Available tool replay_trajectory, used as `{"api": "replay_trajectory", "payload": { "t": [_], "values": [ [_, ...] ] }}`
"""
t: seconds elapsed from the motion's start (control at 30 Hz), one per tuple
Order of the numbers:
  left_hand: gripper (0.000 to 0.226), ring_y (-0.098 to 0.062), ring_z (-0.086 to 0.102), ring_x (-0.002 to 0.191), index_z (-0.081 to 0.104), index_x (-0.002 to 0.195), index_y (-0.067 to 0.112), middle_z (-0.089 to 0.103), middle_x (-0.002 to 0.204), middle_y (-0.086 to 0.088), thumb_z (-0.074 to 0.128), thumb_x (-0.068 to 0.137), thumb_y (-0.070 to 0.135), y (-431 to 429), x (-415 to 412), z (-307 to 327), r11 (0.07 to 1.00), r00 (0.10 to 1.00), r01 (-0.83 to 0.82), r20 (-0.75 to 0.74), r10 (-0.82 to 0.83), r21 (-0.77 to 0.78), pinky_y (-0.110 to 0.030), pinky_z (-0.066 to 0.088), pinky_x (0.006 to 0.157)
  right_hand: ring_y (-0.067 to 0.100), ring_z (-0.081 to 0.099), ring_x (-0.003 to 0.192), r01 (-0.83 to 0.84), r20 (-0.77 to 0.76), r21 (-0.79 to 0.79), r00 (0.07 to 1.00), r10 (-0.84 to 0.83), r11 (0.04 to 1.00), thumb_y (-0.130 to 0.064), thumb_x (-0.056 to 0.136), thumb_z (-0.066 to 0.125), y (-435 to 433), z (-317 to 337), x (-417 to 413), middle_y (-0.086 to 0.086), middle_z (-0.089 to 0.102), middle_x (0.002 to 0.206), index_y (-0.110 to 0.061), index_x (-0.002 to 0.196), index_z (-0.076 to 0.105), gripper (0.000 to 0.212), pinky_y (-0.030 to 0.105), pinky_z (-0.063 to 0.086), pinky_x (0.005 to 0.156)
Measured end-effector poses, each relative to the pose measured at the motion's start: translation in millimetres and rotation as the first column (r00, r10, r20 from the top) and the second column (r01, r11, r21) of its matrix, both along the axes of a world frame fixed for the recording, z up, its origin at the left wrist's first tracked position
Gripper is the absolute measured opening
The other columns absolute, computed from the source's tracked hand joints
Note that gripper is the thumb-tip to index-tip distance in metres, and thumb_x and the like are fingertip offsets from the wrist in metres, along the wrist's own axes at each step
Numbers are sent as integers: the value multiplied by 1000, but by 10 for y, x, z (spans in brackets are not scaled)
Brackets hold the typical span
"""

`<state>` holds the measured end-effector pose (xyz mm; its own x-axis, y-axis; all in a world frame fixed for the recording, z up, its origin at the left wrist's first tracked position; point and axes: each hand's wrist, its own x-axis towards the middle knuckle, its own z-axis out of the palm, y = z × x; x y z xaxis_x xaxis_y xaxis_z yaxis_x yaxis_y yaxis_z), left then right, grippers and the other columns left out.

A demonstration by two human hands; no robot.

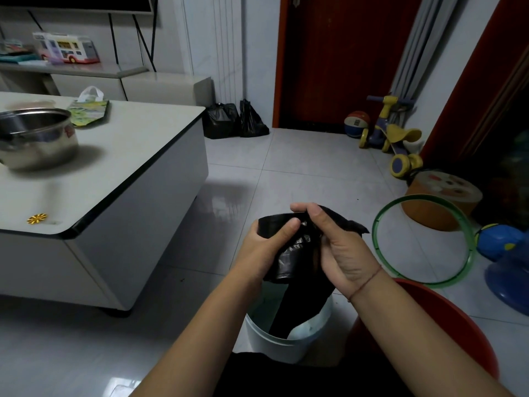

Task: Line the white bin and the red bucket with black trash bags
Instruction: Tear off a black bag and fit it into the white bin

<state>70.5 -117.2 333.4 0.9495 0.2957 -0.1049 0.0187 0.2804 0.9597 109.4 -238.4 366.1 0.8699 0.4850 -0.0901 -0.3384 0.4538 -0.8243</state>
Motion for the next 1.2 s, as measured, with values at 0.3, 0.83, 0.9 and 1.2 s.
{"api": "replay_trajectory", "payload": {
  "t": [0.3,0.83,0.9,1.2],
  "values": [
    [40,-21,74,85,77,87,20,77,92,-8,77,60,49,-81,28,101,992,998,48,57,-42,-115,-25,57,65,23,72,82,142,-90,14,986,-140,990,-24,62,77,73,-50,23,12,74,82,-6,76,73,23,33,59,72],
    [35,-26,73,77,76,79,16,75,87,-14,82,57,43,-93,-18,81,984,998,3,70,10,-176,-29,57,63,32,71,86,213,-119,24,971,-209,977,-22,61,79,49,-33,47,23,70,94,-1,85,67,34,44,59,77],
    [33,-26,73,75,75,78,15,75,86,-15,82,60,41,-91,-16,84,984,997,6,72,7,-178,-29,57,62,30,69,85,175,-137,51,976,-166,983,-21,65,73,50,-7,55,21,68,92,-1,86,65,30,43,58,80],
    [22,-24,72,74,74,79,16,74,82,-12,79,70,35,-76,11,60,983,994,31,107,-12,-179,-29,56,61,40,54,119,92,-219,121,974,-64,988,-23,73,65,28,56,63,30,50,130,3,117,52,53,49,44,103]
  ]
}}
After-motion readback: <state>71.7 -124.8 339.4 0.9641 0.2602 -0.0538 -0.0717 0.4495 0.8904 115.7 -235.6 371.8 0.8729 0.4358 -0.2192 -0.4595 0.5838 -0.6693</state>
